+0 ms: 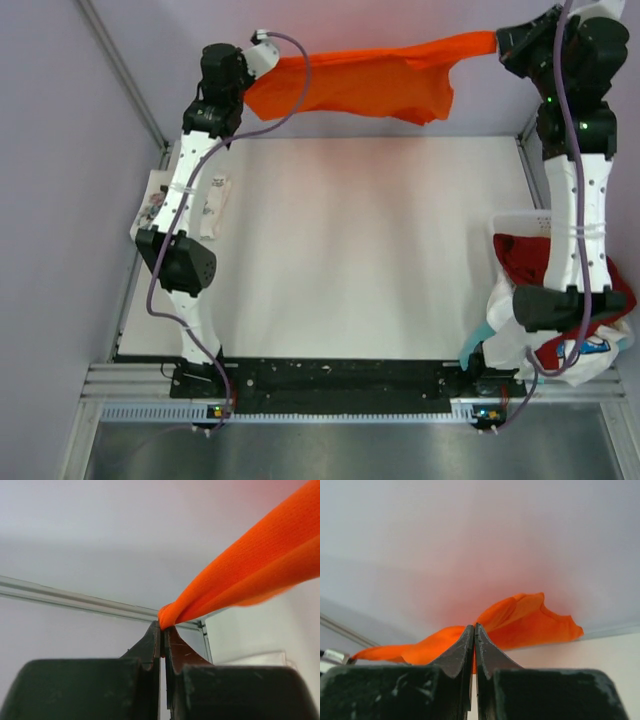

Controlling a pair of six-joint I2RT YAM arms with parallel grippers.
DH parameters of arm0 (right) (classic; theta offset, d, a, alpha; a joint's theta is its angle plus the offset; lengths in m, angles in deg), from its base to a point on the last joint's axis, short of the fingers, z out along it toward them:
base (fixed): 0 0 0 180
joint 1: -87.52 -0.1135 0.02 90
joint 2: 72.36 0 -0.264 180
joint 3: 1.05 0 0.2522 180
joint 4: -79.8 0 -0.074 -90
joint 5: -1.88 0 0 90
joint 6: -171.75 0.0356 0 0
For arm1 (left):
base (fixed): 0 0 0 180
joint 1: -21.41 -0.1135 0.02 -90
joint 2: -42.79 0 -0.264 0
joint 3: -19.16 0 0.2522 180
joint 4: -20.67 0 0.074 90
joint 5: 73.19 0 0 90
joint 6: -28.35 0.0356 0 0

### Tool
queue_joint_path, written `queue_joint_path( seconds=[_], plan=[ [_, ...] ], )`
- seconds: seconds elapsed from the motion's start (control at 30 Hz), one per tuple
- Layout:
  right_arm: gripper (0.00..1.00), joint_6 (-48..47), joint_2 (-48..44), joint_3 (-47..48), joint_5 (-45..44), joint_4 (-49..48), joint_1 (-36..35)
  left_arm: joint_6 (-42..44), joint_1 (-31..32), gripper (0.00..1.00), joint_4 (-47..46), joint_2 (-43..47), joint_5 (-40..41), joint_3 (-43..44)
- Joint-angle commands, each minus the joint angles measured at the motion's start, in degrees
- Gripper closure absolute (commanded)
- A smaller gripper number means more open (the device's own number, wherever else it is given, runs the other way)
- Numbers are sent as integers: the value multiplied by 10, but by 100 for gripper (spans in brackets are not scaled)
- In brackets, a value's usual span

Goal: Fold and stack the t-shirts
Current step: Flatten out the tshirt

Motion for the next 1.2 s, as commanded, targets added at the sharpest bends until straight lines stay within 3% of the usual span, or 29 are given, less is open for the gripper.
queue_joint_path(
  seconds=[0.0, 0.13, 0.3, 0.57, 0.67, 0.7, 0.83, 0.9, 1.1, 1.17],
  plan=[
    [100, -73, -146, -179, -13, -18, 13, 20, -6, 100, -4, 86, -23, -88],
    [100, -97, -273, -398, -29, 17, 13, 57, -2, 100, 81, 168, -100, -254],
    [100, -79, -397, -646, 27, 87, 2, 93, 3, 100, 153, 232, -118, -486],
    [100, 23, -416, -904, 50, 135, -143, 57, 4, 99, 221, 178, -112, -679],
    [100, 55, -395, -960, 64, 107, -155, 57, 3, 72, 227, 164, -118, -721],
    [100, 55, -390, -964, 62, 107, -155, 57, 2, 58, 239, 172, -127, -726],
    [100, 42, -389, -955, 48, 116, -155, 88, -14, 20, 321, 231, -184, -718],
    [100, 36, -386, -948, 44, 128, -155, 109, -16, 9, 357, 269, -214, -716],
    [100, 27, -386, -935, 49, 145, -155, 155, -6, 8, 468, 317, -326, -697],
    [100, 26, -387, -929, 45, 147, -155, 146, 6, 16, 464, 320, -330, -716]
  ],
)
